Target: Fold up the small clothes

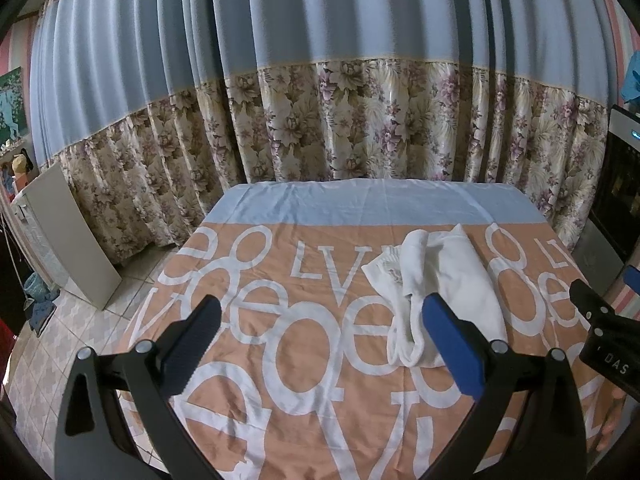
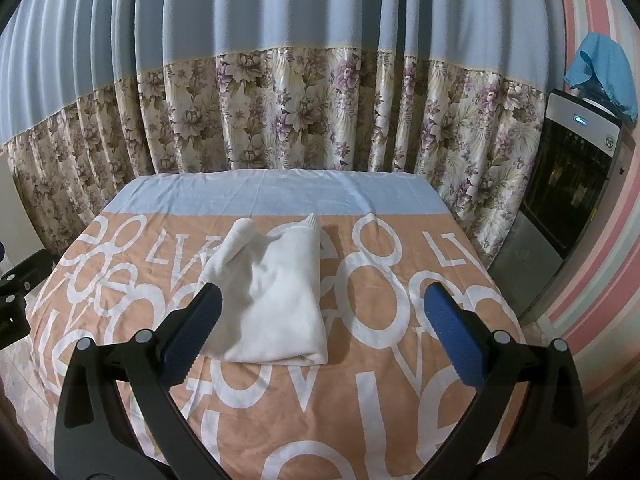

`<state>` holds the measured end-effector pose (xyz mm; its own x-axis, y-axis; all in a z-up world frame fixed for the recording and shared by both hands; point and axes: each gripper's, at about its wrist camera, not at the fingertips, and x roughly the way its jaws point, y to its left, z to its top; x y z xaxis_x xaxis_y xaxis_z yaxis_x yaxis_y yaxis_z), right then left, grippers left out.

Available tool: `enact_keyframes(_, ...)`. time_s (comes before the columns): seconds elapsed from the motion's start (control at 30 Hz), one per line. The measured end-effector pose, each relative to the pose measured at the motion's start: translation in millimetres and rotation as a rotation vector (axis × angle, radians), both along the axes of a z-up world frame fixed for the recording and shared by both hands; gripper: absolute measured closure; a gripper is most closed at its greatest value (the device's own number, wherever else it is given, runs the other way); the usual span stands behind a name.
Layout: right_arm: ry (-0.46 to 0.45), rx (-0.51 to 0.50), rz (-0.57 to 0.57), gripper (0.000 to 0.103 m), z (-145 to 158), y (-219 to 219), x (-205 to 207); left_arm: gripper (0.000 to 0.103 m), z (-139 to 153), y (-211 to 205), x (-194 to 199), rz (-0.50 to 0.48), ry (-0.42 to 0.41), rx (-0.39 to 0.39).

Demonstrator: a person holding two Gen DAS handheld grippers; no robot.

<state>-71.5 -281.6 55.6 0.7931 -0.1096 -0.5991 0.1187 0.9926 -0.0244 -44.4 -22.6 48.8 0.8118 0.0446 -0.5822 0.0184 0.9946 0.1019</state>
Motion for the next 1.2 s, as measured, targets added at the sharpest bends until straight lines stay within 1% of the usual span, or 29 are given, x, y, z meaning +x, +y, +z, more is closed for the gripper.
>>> enact_keyframes(0.37,0.006,-0.003,0.009,0.003,-0.7,-1.1,2.4,0.002,-0.4,-0.3,-0.4,-0.004,-0.001,0.001)
enact_keyframes(0.47,0.008,-0.006,0.013,0.003,-0.4,-5.3,3.6,0.002,1.8,0.3,-0.7,-0.017,0.002,0.014)
enact_keyframes(0.67,0.009,-0.008,0.011,0.003,-1.1,-4.7,4.1,0.002,4.6,1.8,-3.0,-0.012,-0.010,0.042)
enact_keyframes(0.93,0.009,-0.008,0.014,0.003,-1.1,-3.4,4.5,0.002,2.7,3.3,-2.9,-0.012,-0.010,0.041)
enact_keyframes(1.1,0.011,-0.011,0.020,0.003,-1.6,-3.6,6.5,0.002,-0.4,4.1,2.9,-0.022,0.019,0.018)
enact_keyframes(1.2,0.013,-0.013,0.020,0.003,-2.9,-8.6,6.7,0.002,-2.6,3.8,4.3,-0.015,0.018,0.027)
